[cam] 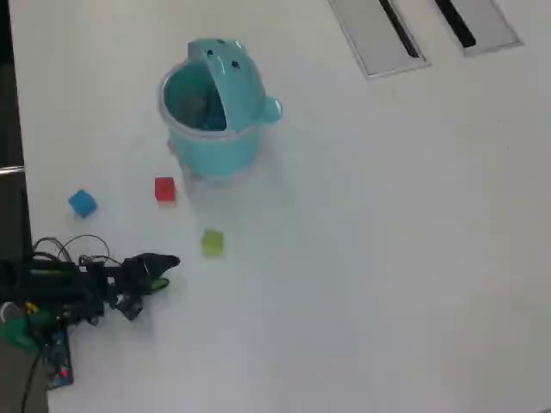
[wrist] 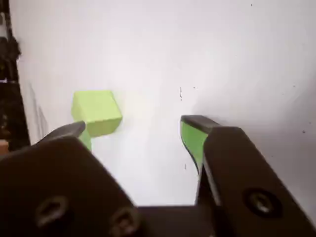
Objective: Grasp RGB lego blocks and put them in the bin one by one.
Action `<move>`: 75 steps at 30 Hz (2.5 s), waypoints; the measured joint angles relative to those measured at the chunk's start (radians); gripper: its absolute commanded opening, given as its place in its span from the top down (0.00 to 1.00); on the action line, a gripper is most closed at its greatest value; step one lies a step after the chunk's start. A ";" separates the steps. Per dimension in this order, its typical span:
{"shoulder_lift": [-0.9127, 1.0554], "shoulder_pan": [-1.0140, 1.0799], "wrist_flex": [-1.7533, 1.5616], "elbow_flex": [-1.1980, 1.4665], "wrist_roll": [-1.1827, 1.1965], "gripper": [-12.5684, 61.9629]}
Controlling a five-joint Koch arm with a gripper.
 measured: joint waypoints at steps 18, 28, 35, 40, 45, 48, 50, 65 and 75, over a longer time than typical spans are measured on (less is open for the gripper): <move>0.000 -0.002 0.000 0.000 0.000 0.38; 0.000 0.009 -0.041 0.000 -0.015 0.38; 0.000 0.003 -0.126 0.000 -0.080 0.38; 0.000 0.018 -0.193 0.000 -0.089 0.38; 0.000 0.021 -0.301 -0.002 -0.106 0.38; -0.002 0.005 -0.380 0.000 -0.124 0.38; 0.000 -0.009 -0.434 0.000 -0.126 0.38; 0.000 -0.084 -0.601 0.000 -0.342 0.39; 0.000 -0.169 -0.744 -0.011 -0.586 0.40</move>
